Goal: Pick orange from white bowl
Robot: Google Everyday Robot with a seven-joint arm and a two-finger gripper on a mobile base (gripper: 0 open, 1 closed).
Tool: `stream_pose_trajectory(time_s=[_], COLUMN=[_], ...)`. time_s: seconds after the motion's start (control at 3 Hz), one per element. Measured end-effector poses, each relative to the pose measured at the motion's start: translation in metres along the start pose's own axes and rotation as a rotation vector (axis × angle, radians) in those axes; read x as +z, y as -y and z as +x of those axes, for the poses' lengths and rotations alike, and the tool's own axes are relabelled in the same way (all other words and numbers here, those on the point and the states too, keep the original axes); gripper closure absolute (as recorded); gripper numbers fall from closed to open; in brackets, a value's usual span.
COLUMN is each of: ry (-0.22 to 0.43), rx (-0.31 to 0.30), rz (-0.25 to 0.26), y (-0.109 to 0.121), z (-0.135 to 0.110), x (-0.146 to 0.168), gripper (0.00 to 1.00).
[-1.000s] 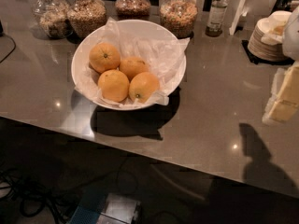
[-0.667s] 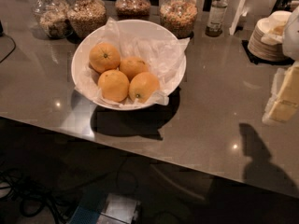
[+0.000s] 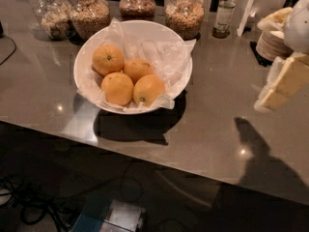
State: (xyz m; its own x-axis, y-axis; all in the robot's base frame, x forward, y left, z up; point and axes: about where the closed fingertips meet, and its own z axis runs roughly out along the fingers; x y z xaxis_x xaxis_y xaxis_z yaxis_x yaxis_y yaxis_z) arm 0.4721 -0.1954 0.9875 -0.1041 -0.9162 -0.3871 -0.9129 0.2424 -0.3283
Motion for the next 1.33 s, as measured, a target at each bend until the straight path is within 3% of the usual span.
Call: stream_pose_trajectory(time_s=[0.67, 1.0, 1.33], ry=[0.327, 0.412, 0.455], rx=[-0.25, -0.309, -0.356], rz=[0.018, -0.017, -0.085], y=[0.06, 0.074, 0.073], z=[-0.121, -0.167, -0.205], x=[0.02, 0.032, 0.047], gripper=[0.0, 0.0, 0.0])
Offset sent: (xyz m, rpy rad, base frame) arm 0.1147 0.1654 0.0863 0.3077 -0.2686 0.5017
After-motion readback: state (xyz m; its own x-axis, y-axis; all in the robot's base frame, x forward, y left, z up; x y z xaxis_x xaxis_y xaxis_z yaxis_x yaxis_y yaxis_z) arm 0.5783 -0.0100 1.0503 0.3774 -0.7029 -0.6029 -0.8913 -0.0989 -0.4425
